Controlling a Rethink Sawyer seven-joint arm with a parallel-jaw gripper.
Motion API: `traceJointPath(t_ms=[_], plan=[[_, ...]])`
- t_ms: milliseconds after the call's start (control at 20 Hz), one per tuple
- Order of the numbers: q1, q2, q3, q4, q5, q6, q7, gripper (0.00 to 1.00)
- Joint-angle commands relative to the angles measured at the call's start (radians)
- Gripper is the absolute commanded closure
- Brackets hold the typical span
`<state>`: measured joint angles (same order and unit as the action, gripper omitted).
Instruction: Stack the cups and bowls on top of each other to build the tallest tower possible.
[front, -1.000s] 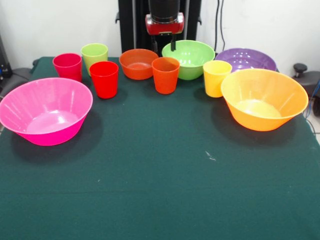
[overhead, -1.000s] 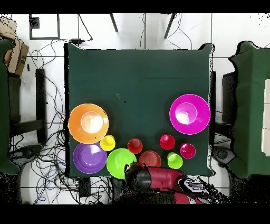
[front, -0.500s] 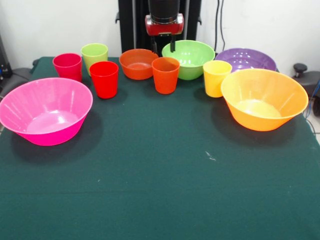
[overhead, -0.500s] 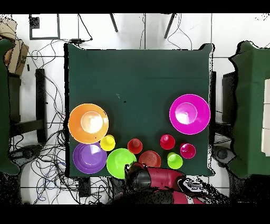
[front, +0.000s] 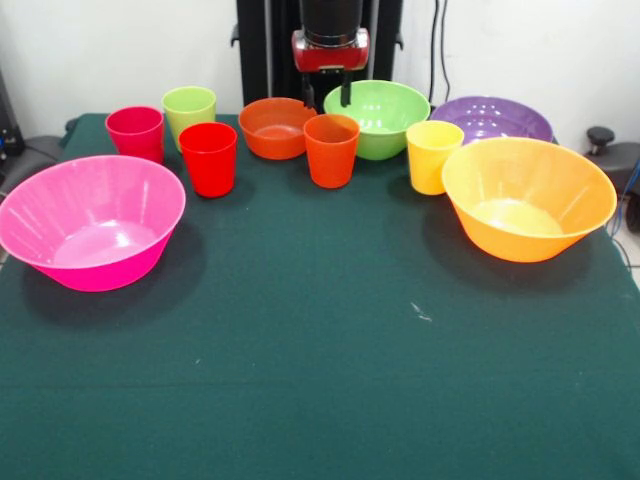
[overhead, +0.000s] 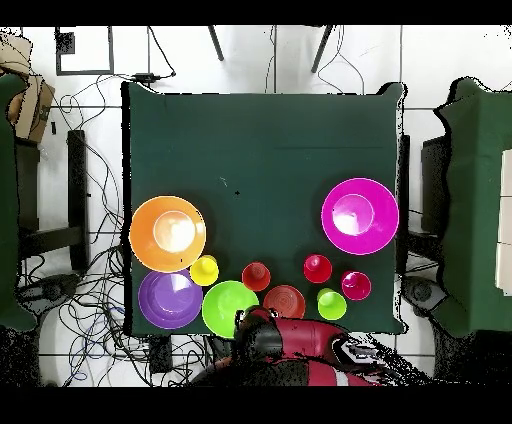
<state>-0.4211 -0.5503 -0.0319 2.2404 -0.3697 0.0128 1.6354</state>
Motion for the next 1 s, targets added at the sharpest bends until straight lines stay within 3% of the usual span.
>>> traceJointPath(t_ms=[50,300,350,500,650,1000], plan=[[0.009,0.047,0.06,-0.115,0.002,-0.071,0.14,0.0],[0.016,0.049,0.051,-0.117,-0.005,-0.089,0.138,0.0],[0.021,0.051,0.045,-0.119,-0.011,-0.104,0.138,1.0],[0.056,0.051,0.01,-0.126,-0.011,-0.147,0.149,1.0],[0.025,0.045,0.048,-0.123,0.004,-0.087,0.138,1.0],[0.017,0.048,0.054,-0.113,0.011,-0.081,0.141,1.0]])
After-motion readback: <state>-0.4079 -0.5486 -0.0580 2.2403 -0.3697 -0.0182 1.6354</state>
